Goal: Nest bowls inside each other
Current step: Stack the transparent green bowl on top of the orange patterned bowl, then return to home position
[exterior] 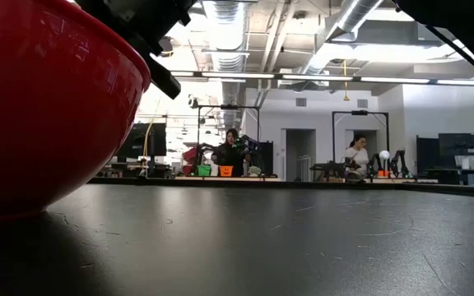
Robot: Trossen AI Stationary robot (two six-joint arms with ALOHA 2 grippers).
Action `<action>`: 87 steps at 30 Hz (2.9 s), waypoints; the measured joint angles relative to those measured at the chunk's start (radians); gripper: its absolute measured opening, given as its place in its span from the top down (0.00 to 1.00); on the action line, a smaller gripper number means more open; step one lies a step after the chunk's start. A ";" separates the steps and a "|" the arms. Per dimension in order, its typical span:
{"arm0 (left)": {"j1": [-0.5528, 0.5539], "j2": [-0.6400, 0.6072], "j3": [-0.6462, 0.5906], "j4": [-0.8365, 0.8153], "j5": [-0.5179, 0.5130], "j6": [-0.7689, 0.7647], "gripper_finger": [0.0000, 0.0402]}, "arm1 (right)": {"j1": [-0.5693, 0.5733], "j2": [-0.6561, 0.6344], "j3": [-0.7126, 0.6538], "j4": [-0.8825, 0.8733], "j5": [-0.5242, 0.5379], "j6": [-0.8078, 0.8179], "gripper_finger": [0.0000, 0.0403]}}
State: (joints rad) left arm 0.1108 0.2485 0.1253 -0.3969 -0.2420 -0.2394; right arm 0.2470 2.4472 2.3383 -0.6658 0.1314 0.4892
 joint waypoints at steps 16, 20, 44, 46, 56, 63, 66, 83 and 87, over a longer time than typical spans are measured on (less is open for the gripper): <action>0.000 0.000 0.000 0.000 0.000 0.000 0.78 | 0.002 0.002 0.002 -0.002 -0.017 -0.040 0.73; 0.000 0.000 0.000 0.000 0.000 0.000 0.78 | -0.001 -0.025 0.015 -0.034 -0.081 -0.055 0.65; 0.000 0.000 0.000 0.000 0.000 0.000 0.78 | -0.013 -0.618 -0.296 -0.682 0.214 -0.328 0.73; 0.000 0.000 0.000 0.000 0.000 0.000 0.78 | -0.021 -0.755 -0.497 -0.573 0.216 -0.318 0.74; 0.000 0.000 0.000 0.000 0.000 0.000 0.78 | -0.086 -1.472 -1.551 0.351 0.063 -0.314 0.76; 0.000 0.000 0.000 0.000 0.000 0.000 0.78 | -0.100 -1.757 -1.974 0.761 0.049 -0.313 0.76; 0.000 0.000 0.000 0.000 0.000 0.000 0.78 | -0.100 -1.837 -2.069 0.823 0.049 -0.313 0.76; 0.000 0.000 0.000 0.000 0.000 0.000 0.78 | -0.107 -2.157 -2.330 0.902 0.079 -0.312 0.76; 0.000 0.000 0.000 0.000 0.000 0.000 0.78 | -0.110 -2.177 -2.330 0.878 0.084 -0.307 0.76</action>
State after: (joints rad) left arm 0.1108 0.2489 0.1253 -0.3971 -0.2420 -0.2394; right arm 0.1370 0.2703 0.0082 0.2121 0.2159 0.1820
